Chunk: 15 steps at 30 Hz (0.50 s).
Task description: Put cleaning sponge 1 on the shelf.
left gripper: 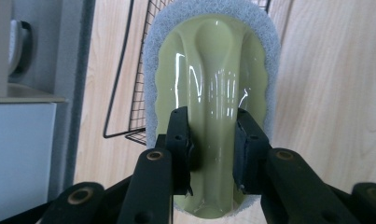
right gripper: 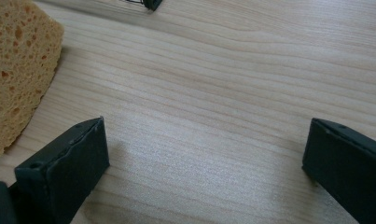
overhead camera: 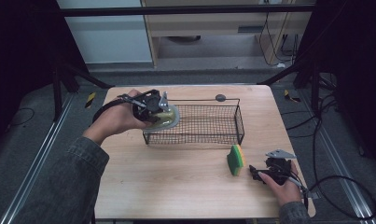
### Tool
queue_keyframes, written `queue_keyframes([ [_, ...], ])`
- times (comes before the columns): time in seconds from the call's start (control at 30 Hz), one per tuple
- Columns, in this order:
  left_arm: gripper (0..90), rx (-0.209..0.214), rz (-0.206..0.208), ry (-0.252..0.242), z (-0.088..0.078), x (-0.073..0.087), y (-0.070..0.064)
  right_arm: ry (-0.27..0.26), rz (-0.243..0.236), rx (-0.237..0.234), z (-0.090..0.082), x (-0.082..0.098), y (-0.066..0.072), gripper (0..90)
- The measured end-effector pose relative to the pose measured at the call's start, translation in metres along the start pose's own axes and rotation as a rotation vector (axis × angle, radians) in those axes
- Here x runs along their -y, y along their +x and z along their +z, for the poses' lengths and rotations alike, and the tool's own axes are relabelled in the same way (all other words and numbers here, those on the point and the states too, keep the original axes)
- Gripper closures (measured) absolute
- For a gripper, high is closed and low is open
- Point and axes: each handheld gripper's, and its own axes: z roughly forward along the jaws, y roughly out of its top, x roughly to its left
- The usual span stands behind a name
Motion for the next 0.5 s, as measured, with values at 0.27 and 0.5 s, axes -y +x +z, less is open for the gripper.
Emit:
queue_keyframes([
  [0.27, 70.7, -0.017, -0.012, -0.003, 0.008, 0.005, 0.010, 0.000, 0.002, 0.001, 0.001, -0.001, 0.000, 0.5],
  [0.5, 70.7, -0.015, -0.015, -0.026, 0.015, 0.009, 0.018, 0.000, 0.002, 0.001, 0.001, -0.001, 0.000, 0.5],
])
